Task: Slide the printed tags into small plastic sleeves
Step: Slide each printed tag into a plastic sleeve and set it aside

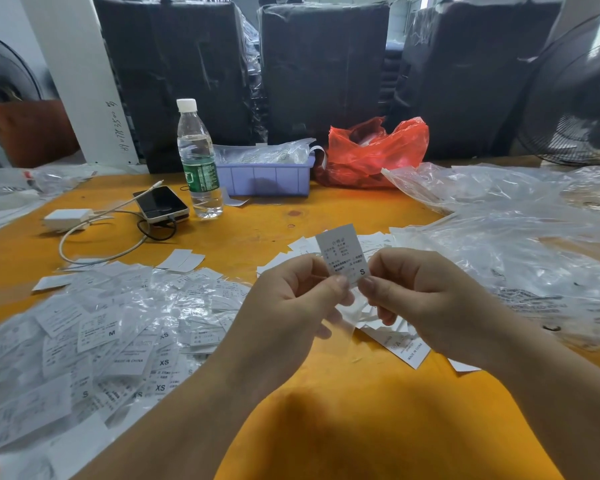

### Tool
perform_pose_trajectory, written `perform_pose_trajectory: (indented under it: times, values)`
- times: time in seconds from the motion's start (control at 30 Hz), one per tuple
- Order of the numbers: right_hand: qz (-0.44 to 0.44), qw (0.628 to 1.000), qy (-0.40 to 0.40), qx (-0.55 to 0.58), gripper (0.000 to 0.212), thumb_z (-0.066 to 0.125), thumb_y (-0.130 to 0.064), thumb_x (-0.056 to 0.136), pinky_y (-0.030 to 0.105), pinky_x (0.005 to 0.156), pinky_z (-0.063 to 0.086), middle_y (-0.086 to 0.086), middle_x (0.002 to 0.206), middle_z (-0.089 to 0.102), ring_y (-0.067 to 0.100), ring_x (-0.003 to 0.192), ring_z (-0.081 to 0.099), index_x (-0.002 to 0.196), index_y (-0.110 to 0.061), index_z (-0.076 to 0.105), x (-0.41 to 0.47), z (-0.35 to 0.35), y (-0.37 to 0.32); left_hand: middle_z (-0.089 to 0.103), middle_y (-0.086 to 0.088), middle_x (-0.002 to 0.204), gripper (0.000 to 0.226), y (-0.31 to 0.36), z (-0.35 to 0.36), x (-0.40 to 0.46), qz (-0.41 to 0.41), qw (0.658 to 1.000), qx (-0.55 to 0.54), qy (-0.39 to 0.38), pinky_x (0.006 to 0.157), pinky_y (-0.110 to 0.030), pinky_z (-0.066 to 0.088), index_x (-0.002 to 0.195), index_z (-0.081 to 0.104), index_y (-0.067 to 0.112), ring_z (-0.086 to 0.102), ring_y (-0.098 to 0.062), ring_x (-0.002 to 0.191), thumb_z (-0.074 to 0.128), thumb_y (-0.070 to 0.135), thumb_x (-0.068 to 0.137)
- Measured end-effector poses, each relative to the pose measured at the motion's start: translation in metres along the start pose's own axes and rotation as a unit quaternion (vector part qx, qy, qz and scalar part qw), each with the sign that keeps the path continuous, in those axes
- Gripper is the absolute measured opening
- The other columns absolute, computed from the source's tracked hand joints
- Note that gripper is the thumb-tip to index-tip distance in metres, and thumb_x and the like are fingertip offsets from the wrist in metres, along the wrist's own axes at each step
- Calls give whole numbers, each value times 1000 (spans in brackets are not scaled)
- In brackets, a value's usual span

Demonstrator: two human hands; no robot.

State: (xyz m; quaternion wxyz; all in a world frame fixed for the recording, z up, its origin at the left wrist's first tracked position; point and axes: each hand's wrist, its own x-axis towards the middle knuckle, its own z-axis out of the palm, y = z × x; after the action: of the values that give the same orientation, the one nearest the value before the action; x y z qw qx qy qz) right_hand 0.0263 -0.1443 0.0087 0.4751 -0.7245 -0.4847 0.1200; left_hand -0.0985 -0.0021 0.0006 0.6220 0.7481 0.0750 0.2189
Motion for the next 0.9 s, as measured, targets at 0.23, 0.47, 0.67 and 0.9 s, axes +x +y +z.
perform_pose_trajectory:
  times: [0.23, 0.47, 0.67, 0.9]
  values:
    - [10, 997, -26, 67, 31, 64, -36, 89, 40, 62, 52, 1, 67, 61, 17, 62, 60, 85, -6, 65, 2, 2, 0, 74, 8, 82, 17, 3, -3, 1, 19, 999, 18, 36, 55, -22, 54, 88, 72, 29, 64, -7, 64, 58, 23, 95]
    - [10, 991, -20, 131, 19, 63, -35, 78, 27, 57, 49, -1, 59, 56, 16, 57, 55, 71, -17, 66, 4, 0, -2, 72, 7, 72, 16, 4, -5, 2, 15, 998, 44, 34, 50, -15, 44, 89, 72, 26, 59, -4, 58, 58, 22, 95]
    - [10, 993, -3, 115, 39, 64, -44, 74, 21, 51, 44, 0, 55, 49, 14, 49, 50, 76, -5, 64, 5, -3, 1, 70, 5, 67, 14, 5, -7, 3, -2, 999, 37, 27, 47, -12, 41, 88, 72, 22, 54, -3, 51, 59, 21, 94]
    - [-3, 994, 11, 109, 27, 62, -39, 78, 19, 51, 43, 4, 54, 51, 15, 50, 52, 70, -13, 63, 5, -3, -1, 68, 1, 65, 23, 5, -7, 3, -42, 999, 26, 14, 46, -15, 38, 80, 75, 25, 52, -8, 51, 59, 15, 93]
